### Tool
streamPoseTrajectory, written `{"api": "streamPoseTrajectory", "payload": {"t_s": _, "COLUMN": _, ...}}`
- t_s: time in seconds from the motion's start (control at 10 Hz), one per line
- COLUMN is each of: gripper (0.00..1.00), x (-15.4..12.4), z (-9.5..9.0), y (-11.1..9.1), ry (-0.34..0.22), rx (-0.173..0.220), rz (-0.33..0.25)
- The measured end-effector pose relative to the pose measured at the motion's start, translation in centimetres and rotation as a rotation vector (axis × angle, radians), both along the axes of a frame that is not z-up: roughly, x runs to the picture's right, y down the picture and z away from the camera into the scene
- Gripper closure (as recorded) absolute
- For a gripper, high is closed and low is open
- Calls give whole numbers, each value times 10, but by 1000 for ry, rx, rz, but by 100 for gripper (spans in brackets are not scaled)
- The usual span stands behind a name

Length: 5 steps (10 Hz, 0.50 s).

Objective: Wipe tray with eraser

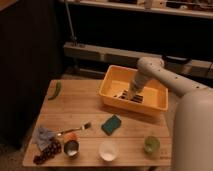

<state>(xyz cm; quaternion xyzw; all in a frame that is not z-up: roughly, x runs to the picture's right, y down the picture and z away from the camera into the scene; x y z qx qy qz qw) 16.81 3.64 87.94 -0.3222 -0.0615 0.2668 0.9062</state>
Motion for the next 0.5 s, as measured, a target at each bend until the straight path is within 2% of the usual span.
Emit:
{"api": "streamPoseTrajectory", "payload": {"t_s": 0.1, "gripper": 91, "x": 21, "z": -7, "y": 10, "ry": 34, "rx": -12, "rz": 6}}
{"api": "streamPoseTrajectory", "payload": {"t_s": 0.2, "gripper": 91, "x": 30, "z": -8, "y": 13, "ry": 55, "rx": -20, "rz": 10}}
{"api": "streamPoseTrajectory", "payload": {"t_s": 0.5, "gripper": 91, "x": 50, "z": 0, "y": 9, "ry": 122, "rx": -40, "rz": 4}}
